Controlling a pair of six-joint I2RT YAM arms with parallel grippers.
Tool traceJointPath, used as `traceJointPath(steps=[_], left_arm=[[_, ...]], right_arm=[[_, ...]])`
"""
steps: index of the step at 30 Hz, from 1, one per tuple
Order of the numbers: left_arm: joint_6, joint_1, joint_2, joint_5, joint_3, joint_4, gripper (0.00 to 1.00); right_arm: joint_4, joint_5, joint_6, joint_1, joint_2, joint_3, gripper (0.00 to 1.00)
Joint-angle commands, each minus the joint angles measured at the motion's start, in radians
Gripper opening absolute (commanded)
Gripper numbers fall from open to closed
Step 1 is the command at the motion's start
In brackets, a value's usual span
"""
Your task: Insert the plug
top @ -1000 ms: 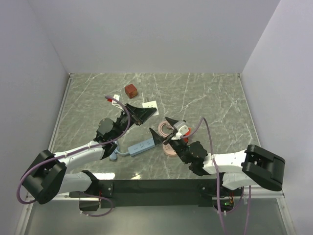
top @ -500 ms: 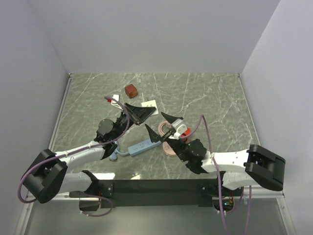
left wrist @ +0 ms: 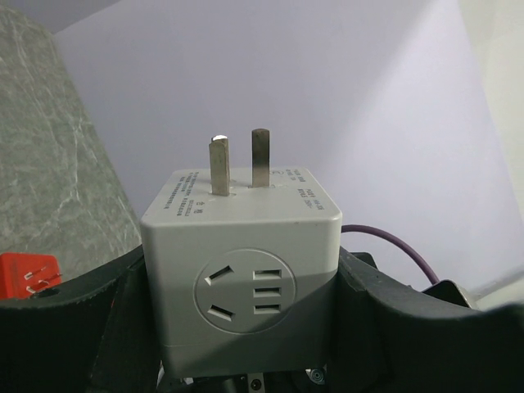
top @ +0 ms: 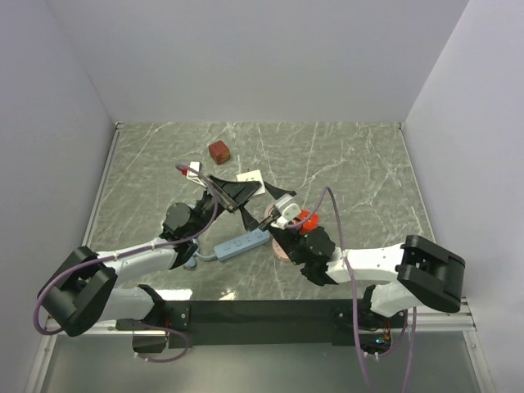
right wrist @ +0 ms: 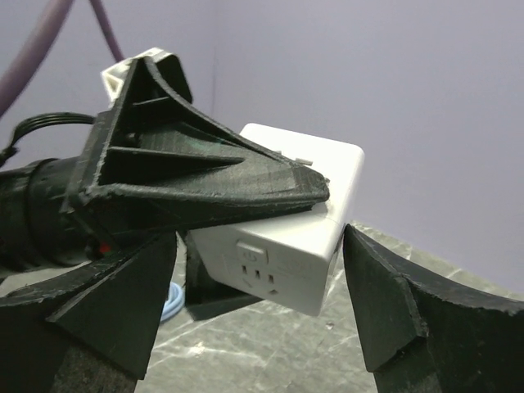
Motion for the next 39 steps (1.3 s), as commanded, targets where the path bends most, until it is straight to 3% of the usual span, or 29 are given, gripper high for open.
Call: traceJointPath(steps=[1, 8, 11, 12, 15, 18, 19, 22, 25, 33, 36, 37, 39], left_arm=[[-0.038, -0.018, -0.020, -0.005, -0.012, 0.124, 0.00], [-0.062, -0.027, -0.039, -0.021, -0.049, 0.161, 0.00], [-0.064, -0.026, -0.048, -0.021, -0.055, 0.168, 0.00], [-0.061, -0.027, -0.053, -0.019, -0.053, 0.165, 0.00], [-0.062, -0.027, -0.040, -0.010, -0.058, 0.187, 0.00], [-0.058, -0.027, -0.016, 0.013, -0.049, 0.204, 0.10], [-0.056, -0.027, -0.010, 0.019, -0.044, 0.210, 0.27], [-0.021, -0.024, -0.010, 0.031, -0.040, 0.222, 0.61], [0.051, -0.021, -0.049, 0.021, -0.012, 0.126, 0.99], [0.183, -0.006, -0.131, -0.056, -0.007, -0.012, 0.99], [0.242, 0.032, -0.125, -0.104, -0.010, -0.069, 0.99], [0.261, 0.055, -0.122, -0.105, -0.017, -0.074, 0.99], [0.302, 0.147, -0.108, -0.061, -0.029, -0.056, 0.99]], right_arm=[[0.468, 0.026, -0.052, 0.010, 0.044, 0.067, 0.87], [0.468, 0.066, -0.089, 0.010, 0.101, 0.118, 0.76], [0.468, 0.078, -0.098, 0.009, 0.105, 0.124, 0.56], [0.469, 0.080, -0.100, 0.009, 0.104, 0.124, 0.37], [0.469, 0.094, -0.106, 0.010, 0.090, 0.118, 0.00], [0.468, 0.105, -0.117, 0.006, 0.070, 0.106, 0.00], [0.466, 0.111, -0.121, 0.006, 0.064, 0.100, 0.00], [0.465, 0.141, -0.153, -0.002, 0.030, 0.074, 0.00], [0.460, 0.164, -0.158, -0.014, -0.028, 0.020, 0.00], [0.310, 0.218, -0.114, -0.025, -0.207, -0.084, 0.00], [0.036, 0.206, -0.029, -0.025, -0.360, -0.088, 0.00], [-0.191, 0.200, 0.039, -0.025, -0.405, -0.080, 0.00], [-0.368, 0.197, 0.107, -0.026, -0.540, -0.068, 0.00]])
